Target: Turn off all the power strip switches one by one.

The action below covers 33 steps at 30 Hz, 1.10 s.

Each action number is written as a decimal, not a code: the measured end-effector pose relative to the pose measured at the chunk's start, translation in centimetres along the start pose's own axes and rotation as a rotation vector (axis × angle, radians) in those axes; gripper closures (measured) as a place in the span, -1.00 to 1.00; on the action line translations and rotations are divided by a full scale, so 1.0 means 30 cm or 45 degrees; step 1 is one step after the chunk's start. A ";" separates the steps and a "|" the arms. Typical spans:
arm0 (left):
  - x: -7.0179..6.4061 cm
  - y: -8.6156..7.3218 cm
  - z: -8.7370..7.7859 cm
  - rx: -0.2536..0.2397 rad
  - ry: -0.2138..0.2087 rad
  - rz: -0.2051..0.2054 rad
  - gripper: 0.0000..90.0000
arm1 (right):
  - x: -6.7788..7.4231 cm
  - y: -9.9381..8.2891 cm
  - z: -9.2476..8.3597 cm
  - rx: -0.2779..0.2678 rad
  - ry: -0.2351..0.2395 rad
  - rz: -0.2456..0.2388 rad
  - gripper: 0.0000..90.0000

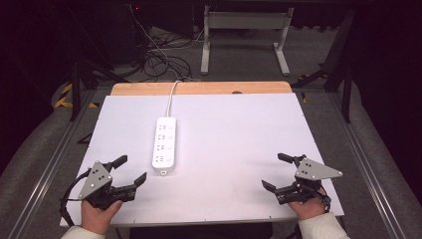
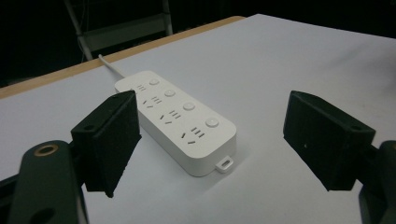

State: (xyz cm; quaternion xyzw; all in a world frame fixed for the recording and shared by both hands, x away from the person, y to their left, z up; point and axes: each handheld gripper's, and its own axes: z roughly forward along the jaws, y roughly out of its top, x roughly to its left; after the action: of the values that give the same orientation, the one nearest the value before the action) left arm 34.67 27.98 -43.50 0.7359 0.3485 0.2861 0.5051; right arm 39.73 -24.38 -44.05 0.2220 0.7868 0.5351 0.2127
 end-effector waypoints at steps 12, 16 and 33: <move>-0.004 0.014 -0.001 0.025 -0.018 0.072 -0.40 | 0.003 -0.002 -0.001 -0.001 0.009 -0.002 -0.95; 0.004 0.022 -0.008 0.043 -0.046 0.061 -0.28 | 0.004 -0.001 0.000 -0.003 0.013 -0.004 -0.94; -0.007 0.093 0.034 0.149 -0.110 0.087 -0.11 | 0.010 -0.001 0.010 0.005 0.057 -0.012 -0.92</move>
State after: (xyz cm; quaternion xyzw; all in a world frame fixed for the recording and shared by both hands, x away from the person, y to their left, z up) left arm 35.97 26.58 -41.22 0.7874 0.3172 0.2504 0.4656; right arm 39.67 -23.99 -44.22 0.2065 0.7936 0.5373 0.1971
